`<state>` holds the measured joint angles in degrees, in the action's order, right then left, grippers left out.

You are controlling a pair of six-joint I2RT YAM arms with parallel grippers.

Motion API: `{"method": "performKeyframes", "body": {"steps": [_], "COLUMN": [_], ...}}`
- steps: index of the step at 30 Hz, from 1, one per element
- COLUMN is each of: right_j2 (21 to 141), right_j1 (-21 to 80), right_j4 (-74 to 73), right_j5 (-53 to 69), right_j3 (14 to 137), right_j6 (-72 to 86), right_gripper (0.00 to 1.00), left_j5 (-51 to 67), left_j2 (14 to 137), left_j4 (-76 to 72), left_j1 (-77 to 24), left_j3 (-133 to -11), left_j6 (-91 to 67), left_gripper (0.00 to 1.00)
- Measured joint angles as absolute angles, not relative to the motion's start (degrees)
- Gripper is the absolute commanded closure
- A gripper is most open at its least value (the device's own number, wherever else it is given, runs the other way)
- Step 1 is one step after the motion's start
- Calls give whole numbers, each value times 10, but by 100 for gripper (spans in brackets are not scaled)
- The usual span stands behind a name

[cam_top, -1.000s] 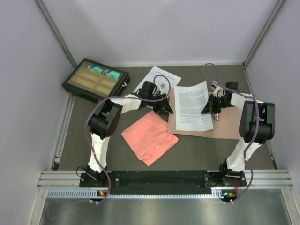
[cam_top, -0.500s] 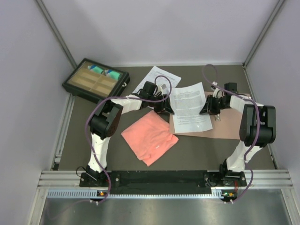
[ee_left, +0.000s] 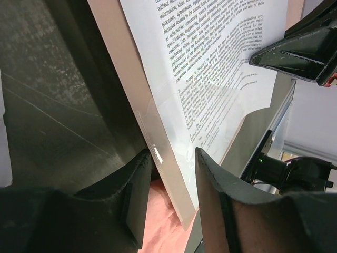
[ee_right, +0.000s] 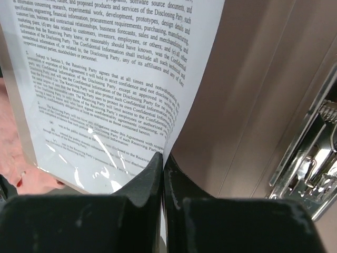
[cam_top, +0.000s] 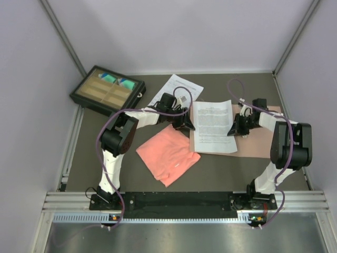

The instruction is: Put the files into the folder

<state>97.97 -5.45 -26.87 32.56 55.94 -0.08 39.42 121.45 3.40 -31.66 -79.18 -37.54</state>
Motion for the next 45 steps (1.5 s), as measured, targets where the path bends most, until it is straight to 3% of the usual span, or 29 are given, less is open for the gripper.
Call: {"method": "performKeyframes", "body": {"steps": [7, 16, 38, 45], "right_j2": [976, 965, 962, 962], "right_j1": [-70, -78, -109, -111], "right_j4": [-248, -194, -154, -130], "right_j5": [351, 378, 389, 404], "right_j3": [517, 486, 484, 480], "right_j6": [34, 83, 113, 126], "right_gripper": [100, 100, 100, 100], "left_j5": [398, 399, 407, 418], "left_j2": [1214, 1214, 1210, 1209], "left_j4": [23, 5, -3, -18], "left_j1": [-317, -317, -317, -317], "left_j3": [-771, -760, -751, -748], "left_j6": [-382, -392, -398, -414], "left_gripper": [54, 62, 63, 81]}}
